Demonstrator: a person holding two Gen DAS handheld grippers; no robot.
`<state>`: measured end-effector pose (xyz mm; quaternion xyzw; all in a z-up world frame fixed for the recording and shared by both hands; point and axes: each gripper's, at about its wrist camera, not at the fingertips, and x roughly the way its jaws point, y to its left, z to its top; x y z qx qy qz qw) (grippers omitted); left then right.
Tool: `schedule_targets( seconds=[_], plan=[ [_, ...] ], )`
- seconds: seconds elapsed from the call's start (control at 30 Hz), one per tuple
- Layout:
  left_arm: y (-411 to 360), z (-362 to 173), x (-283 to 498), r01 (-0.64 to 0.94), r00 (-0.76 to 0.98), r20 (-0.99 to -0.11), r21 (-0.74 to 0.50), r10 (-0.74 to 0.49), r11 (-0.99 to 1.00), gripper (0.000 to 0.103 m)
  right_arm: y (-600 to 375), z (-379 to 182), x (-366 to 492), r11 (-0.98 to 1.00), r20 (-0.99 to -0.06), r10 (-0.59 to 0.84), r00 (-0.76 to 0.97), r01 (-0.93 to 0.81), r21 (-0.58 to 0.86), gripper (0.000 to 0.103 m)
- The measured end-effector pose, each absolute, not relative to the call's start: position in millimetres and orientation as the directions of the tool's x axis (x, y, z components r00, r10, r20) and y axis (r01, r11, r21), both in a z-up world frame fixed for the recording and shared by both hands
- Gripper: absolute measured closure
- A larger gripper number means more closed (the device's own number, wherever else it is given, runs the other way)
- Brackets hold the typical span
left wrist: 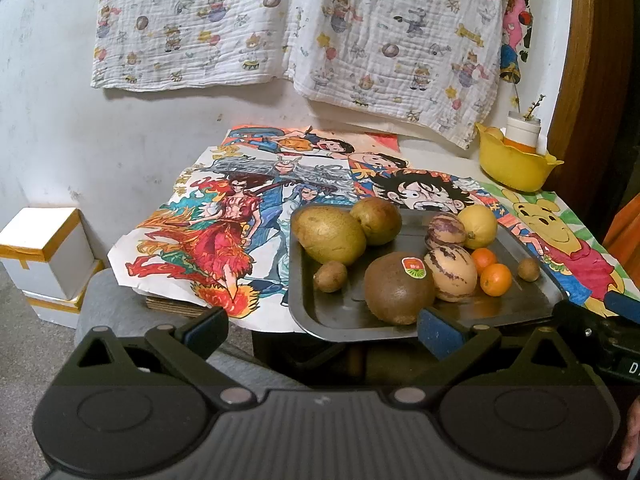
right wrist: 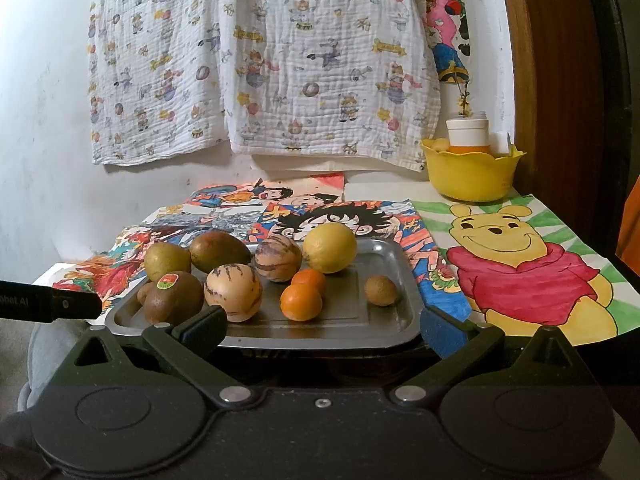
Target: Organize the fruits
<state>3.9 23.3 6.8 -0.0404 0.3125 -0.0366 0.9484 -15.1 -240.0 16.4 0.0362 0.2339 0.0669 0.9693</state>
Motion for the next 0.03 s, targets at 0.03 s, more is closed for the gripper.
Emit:
schedule_targets(
  seconds=[0.03],
  plan=[
    [23.4,6.8,3.9,0.044,0.802,-0.59,-0.099,-0.094,0.994,0.001,-240.0,16.4,-15.0,0.988,-0.449,0.147,0.881,-0.113,0.101,0.001]
  ],
)
